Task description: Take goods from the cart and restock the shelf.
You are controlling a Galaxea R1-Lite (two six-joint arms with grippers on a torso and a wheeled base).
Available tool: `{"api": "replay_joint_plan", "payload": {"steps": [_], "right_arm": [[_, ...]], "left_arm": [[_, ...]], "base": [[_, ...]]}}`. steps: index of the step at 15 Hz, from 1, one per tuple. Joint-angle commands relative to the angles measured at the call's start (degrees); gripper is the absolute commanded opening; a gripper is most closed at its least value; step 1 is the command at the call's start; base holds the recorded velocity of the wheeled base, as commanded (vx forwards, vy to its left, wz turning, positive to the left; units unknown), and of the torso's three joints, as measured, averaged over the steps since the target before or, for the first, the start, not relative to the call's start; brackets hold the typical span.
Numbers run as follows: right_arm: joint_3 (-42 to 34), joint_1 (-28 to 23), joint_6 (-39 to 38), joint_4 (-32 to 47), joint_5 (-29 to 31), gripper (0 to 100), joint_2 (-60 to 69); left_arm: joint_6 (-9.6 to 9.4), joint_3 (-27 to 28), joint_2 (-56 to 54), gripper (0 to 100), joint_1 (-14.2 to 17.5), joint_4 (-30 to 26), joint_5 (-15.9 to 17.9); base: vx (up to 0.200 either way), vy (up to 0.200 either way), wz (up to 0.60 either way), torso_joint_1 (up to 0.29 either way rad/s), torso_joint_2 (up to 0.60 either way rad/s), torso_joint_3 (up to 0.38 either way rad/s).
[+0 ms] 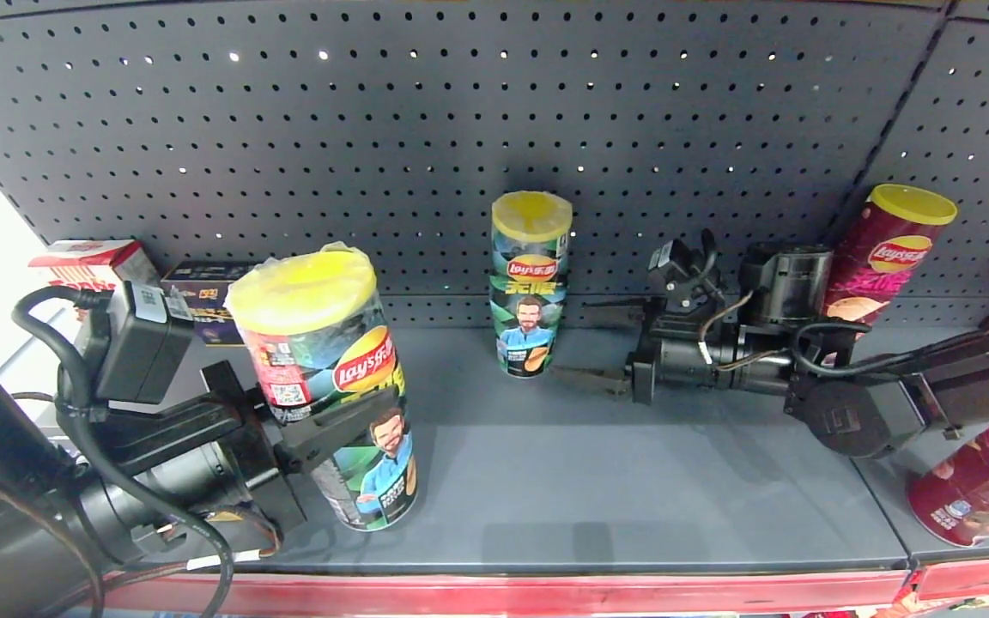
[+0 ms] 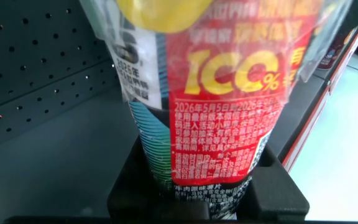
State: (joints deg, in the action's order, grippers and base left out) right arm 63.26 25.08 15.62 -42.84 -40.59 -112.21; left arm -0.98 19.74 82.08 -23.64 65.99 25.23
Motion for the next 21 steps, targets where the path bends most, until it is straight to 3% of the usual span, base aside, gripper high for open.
{"api": "replay_joint_plan", "payload": {"steps": [1,9,16,21], "right_arm": [[4.33,-1.70,-0.15,0.12,0.08,100,-1.96],[7.49,1.73,-0.24,0.04,-0.01,100,-5.21],[-1.65,4.72,0.20,-0.14,0.08,100,0.59],[4.86,4.89,-0.32,0.56,9.13,100,-3.27]], "left_arm": [[0.01,-0.14,0.01,0,-0.01,0.02,-0.01],[0.01,-0.14,0.01,0,0.08,0.02,-0.10],[0.01,-1.63,-0.17,0,0.96,0.11,0.25],[0.01,-1.63,-1.57,0,1.14,0.37,0.17]], "base": [[0.000,0.000,0.00,0.000,0.00,0.000],[0.000,0.000,0.00,0.000,0.00,0.000],[0.000,0.000,0.00,0.000,0.00,0.000],[0.000,0.000,0.00,0.000,0.00,0.000]]}}
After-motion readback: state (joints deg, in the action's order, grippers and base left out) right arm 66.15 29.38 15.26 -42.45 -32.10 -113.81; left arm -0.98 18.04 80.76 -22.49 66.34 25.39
